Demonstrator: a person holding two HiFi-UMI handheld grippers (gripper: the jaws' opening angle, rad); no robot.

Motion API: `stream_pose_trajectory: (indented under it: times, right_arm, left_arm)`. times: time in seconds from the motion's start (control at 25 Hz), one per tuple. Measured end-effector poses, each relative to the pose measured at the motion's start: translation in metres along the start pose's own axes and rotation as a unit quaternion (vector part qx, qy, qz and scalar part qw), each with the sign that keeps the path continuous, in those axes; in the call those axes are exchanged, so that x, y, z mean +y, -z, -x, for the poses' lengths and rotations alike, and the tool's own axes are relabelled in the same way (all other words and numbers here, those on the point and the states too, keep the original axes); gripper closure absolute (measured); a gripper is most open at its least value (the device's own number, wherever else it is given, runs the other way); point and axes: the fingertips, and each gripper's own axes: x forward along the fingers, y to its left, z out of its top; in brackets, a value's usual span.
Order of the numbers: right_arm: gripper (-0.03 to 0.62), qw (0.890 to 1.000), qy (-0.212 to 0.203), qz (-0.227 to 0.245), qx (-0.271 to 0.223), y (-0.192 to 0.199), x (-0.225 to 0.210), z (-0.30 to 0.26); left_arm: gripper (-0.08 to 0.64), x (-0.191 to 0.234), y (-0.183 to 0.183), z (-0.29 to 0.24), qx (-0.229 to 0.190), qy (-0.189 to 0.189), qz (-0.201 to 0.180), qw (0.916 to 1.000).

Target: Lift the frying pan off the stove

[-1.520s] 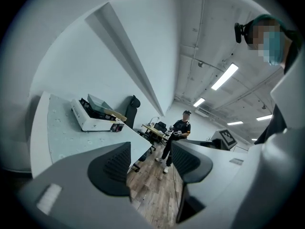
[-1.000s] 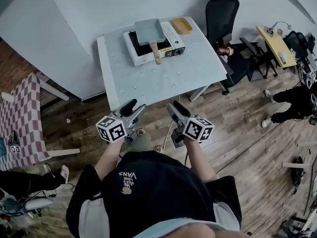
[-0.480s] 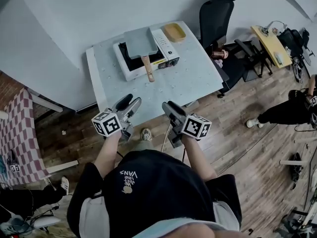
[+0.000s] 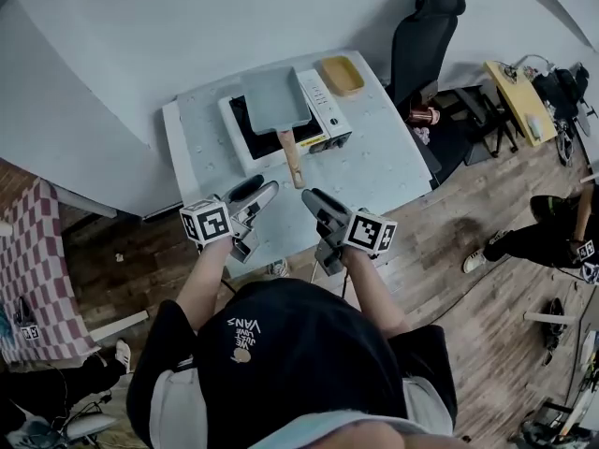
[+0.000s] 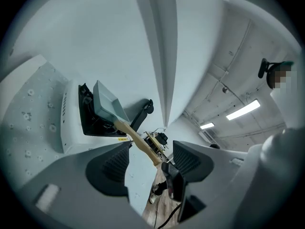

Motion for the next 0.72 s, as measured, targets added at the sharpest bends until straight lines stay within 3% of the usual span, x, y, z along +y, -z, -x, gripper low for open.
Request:
stream_pose_trajectory:
  times: [0.4, 0.72]
  right_arm:
    - [0.417, 0.998, -0.021, -0.048, 0.030, -0.018, -0.009, -0.045]
    - [0.419, 0.990, -0.050, -0.070, 0.110, -0.006, -0.014, -0.061]
  left_arm:
    - [0.264, 0.031, -0.021, -0.036, 0.027, 0.029, 0.086, 0.9955]
    - [0.258, 0.049, -0.016, -0.064, 0.024, 0.028, 0.144, 0.9889]
